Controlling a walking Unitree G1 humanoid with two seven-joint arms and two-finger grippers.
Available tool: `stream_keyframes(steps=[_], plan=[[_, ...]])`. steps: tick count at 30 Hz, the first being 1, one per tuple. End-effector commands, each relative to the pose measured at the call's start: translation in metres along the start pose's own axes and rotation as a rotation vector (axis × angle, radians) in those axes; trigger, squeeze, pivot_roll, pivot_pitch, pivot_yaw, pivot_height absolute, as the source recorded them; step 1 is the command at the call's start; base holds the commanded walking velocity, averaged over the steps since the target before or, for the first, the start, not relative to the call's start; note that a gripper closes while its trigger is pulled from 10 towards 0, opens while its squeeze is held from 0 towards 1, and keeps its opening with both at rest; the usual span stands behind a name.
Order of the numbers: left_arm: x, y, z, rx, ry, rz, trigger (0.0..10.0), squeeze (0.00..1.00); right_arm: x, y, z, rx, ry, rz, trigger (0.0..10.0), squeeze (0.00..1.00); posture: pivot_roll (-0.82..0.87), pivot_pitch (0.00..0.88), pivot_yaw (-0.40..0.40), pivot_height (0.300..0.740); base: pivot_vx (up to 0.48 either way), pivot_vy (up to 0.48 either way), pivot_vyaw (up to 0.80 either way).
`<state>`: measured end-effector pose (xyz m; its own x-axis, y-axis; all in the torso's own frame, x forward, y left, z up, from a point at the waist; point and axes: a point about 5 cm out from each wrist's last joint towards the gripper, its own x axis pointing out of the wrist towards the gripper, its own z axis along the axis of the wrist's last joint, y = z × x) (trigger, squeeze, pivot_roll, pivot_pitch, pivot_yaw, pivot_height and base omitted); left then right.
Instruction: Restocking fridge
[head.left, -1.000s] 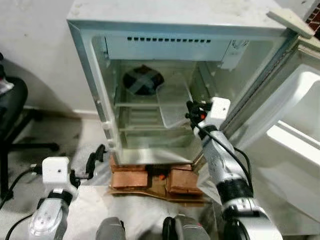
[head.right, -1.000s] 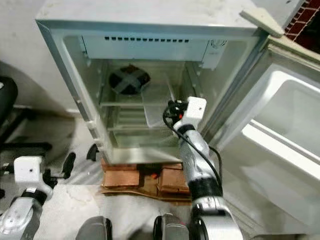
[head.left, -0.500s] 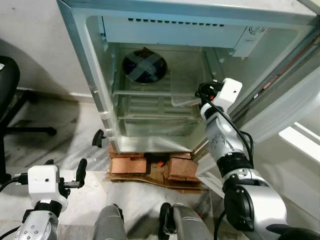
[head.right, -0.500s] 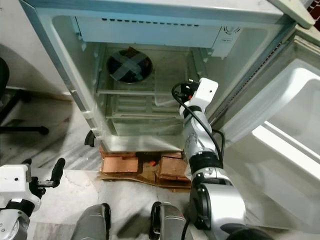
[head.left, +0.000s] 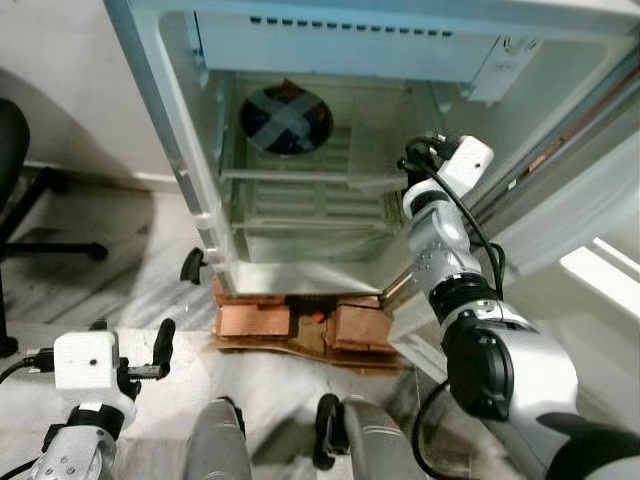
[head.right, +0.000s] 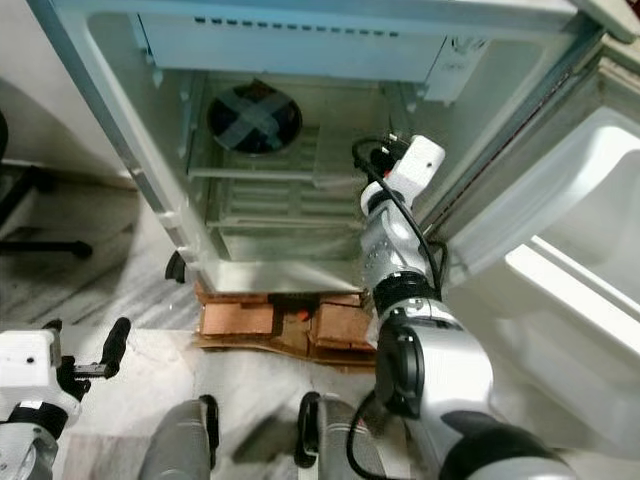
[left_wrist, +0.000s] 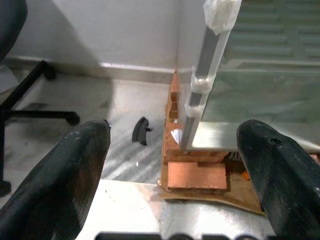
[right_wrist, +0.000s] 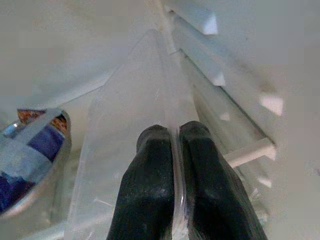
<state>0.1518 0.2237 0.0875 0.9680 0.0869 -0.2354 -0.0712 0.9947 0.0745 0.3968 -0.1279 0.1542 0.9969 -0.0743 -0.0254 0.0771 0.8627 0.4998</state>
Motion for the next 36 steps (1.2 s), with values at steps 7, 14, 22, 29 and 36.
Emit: stream_keyframes(steps=[7,14,22,29,36], plan=[[-0.02,0.001,-0.002,-0.006,0.044,0.052,10.0,0.0,0.002,0.021,-0.011,0.119,0.11,-0.018,10.0,0.95,0.41,0.367,-0.141,0.74,0.0,0.0,0.0],[-0.023,0.0,-0.002,-0.012,0.049,0.071,10.0,0.0,0.008,0.045,0.002,0.167,0.09,0.042,10.0,1.0,0.41,0.372,-0.158,0.74,0.0,0.0,0.0],[-0.016,-0.003,-0.003,-0.021,0.043,0.076,10.0,0.0,0.015,0.051,0.029,0.083,0.01,0.083,10.0,1.0,0.39,0.342,-0.17,0.74,0.0,0.0,0.0],[-0.004,-0.004,-0.002,-0.029,0.023,0.079,10.0,0.0,0.019,0.037,0.046,-0.061,-0.063,0.068,10.0,1.0,0.37,0.307,-0.174,0.74,0.0,0.0,0.0],[0.011,-0.008,0.0,-0.035,-0.004,0.07,10.0,0.0,0.02,0.021,0.058,-0.158,-0.102,0.093,10.0,1.0,0.34,0.28,-0.173,0.74,0.0,0.0,0.0]])
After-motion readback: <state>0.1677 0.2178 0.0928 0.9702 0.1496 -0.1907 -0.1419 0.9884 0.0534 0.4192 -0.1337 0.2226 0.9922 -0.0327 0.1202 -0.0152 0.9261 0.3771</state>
